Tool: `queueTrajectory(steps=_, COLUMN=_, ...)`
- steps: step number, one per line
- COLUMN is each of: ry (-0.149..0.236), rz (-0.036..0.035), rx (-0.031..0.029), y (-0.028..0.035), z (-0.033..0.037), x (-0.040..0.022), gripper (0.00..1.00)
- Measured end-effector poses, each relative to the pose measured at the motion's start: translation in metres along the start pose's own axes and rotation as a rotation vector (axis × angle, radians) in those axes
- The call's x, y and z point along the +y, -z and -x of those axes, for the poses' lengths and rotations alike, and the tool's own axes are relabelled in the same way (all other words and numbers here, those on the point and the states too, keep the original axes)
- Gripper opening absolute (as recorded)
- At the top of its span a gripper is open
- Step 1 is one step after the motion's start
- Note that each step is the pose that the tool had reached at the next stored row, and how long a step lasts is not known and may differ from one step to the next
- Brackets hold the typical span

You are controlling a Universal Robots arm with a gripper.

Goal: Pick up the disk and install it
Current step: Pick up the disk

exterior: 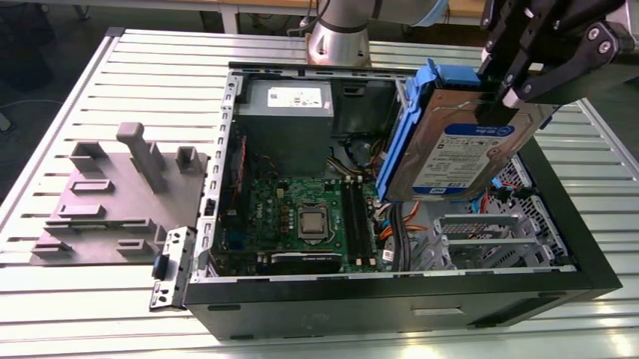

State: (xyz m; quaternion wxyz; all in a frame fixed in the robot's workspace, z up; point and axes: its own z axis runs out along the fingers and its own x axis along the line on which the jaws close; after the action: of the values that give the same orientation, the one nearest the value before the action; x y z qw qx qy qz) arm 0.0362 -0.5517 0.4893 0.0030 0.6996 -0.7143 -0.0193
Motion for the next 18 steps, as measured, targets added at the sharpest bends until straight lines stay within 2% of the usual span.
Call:
queueTrajectory(steps=11, ry=0.000, rz=0.0000, rx=0.0001, y=0.0005, z=0.0005, x=-0.0229, gripper=0.35)
queueTrajectory(steps=15, ry=0.000, rz=0.0000, rx=0.0001, y=0.0006, z=0.0006, x=-0.0269, gripper=0.35)
queueTrajectory(steps=18, ry=0.000, rz=0.0000, rx=0.0001, y=0.0006, z=0.0006, x=-0.0271, gripper=0.35)
